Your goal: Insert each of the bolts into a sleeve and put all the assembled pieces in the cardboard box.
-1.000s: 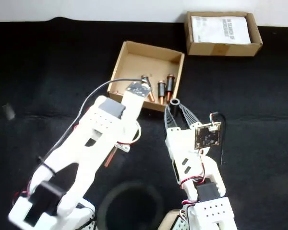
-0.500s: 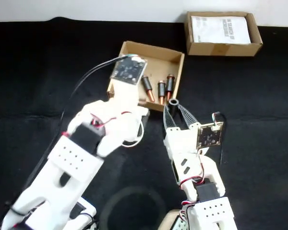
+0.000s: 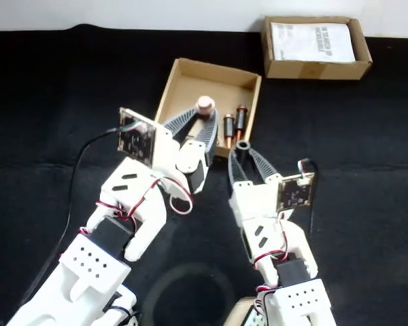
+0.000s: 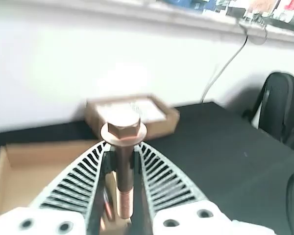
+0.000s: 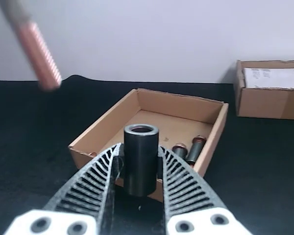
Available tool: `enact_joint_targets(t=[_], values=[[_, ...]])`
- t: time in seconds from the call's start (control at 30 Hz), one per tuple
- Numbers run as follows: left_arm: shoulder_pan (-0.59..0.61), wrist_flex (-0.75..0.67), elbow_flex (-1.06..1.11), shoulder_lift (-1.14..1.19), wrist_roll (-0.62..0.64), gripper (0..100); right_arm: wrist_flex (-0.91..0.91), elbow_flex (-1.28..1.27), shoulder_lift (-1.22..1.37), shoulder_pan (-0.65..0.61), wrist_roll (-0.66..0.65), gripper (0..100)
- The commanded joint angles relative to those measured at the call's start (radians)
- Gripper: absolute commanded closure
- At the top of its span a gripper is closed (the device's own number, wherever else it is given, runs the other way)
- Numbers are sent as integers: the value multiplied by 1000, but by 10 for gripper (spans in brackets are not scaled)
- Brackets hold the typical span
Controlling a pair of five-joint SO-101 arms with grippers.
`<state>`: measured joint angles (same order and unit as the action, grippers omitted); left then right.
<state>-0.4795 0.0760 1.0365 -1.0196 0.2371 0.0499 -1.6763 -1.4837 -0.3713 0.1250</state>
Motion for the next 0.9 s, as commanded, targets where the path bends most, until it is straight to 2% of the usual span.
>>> enact_joint_targets(t=[0.0, 0.13, 0.33, 0.53, 0.63, 0.87], values=[[-15, -106, -2, -24, -81, 991, -2, -99, -28, -38, 11, 991], [-25, -195, 65, -24, -155, 991, -4, -94, -28, -53, 75, 991], [-111, -313, 179, -30, -222, 991, -7, -93, -28, -53, 78, 991], [-151, -316, 182, -24, -221, 991, -10, -93, -28, -53, 77, 991], [-151, -316, 174, -24, -222, 991, -82, -104, -28, -53, 66, 991], [-143, -311, 117, -22, -222, 991, -188, -102, -28, -53, -55, 991]])
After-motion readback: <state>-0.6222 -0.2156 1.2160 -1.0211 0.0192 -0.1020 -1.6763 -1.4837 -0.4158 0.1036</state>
